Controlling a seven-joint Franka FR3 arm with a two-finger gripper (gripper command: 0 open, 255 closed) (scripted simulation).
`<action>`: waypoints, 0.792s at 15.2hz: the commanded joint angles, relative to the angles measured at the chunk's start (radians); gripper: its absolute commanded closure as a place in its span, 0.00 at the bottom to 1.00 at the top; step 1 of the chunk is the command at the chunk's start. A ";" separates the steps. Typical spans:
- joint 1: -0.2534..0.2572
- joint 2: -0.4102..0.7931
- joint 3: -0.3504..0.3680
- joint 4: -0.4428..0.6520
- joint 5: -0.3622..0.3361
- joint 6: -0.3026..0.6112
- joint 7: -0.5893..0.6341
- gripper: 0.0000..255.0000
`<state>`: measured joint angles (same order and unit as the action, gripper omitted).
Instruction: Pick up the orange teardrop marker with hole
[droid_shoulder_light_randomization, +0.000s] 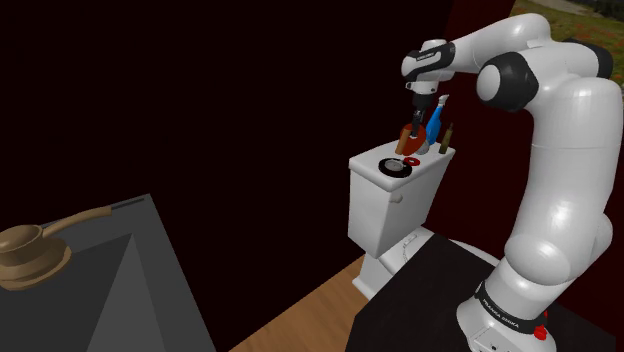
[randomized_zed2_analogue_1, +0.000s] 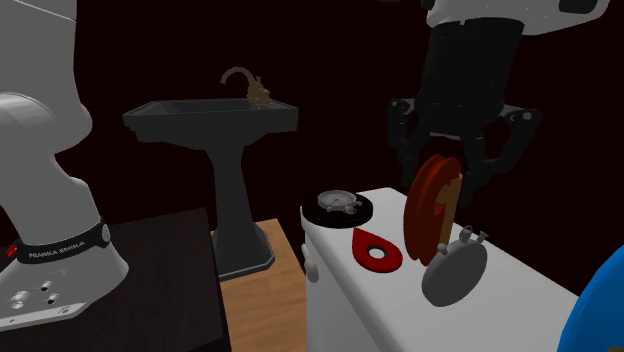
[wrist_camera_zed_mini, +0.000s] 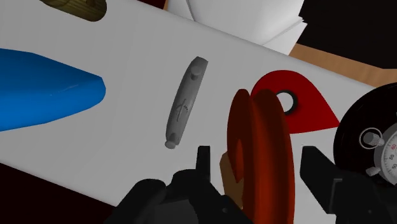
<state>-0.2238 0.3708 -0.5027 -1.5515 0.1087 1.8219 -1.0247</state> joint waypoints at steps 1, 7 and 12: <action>-0.001 0.001 0.000 0.000 0.001 0.002 -0.001 1.00; -0.001 0.002 0.000 0.000 0.001 0.002 -0.001 1.00; 0.000 -0.008 -0.002 0.027 -0.004 -0.033 0.001 1.00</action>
<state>-0.2255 0.3665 -0.5045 -1.5330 0.1065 1.8000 -1.0259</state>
